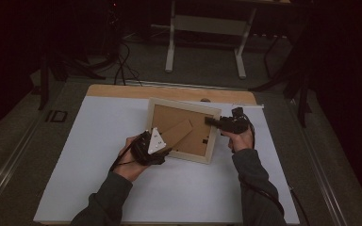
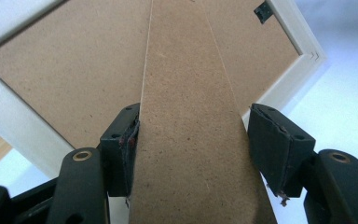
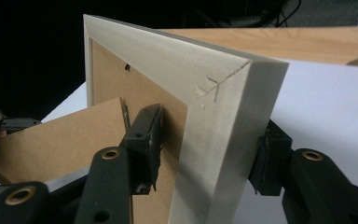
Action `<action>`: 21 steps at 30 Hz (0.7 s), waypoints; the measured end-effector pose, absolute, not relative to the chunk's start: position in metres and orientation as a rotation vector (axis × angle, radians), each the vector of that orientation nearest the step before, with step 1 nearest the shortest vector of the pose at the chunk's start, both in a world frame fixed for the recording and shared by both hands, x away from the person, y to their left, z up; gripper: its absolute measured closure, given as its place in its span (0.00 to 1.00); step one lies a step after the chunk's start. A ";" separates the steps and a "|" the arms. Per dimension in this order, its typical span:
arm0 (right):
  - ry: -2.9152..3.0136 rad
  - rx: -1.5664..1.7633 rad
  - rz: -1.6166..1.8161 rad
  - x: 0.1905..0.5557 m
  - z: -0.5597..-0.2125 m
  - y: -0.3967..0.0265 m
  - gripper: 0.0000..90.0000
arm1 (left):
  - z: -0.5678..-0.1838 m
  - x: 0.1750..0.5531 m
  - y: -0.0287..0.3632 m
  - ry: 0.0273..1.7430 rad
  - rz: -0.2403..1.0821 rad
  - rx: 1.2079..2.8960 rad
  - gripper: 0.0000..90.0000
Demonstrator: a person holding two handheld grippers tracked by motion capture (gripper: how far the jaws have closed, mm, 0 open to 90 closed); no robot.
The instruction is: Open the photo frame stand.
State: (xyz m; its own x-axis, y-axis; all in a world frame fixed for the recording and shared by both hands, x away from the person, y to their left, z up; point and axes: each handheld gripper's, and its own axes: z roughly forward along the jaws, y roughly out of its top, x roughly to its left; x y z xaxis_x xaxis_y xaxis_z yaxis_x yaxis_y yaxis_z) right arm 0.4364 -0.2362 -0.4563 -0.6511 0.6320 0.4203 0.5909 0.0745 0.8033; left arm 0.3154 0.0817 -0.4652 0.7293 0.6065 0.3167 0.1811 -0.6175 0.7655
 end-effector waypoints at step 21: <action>2.239 1.109 1.635 0.429 -0.432 -0.230 0.66 | -0.463 0.324 0.086 0.689 0.716 2.149 0.45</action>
State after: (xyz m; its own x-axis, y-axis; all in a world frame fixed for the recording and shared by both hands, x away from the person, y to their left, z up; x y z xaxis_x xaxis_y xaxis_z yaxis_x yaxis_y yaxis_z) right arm 0.4286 -0.2304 -0.4319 -0.7138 0.6383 0.2882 0.4689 0.1299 0.8737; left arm 0.3237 0.0865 -0.4634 0.6982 0.6642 0.2672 0.2415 -0.5698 0.7855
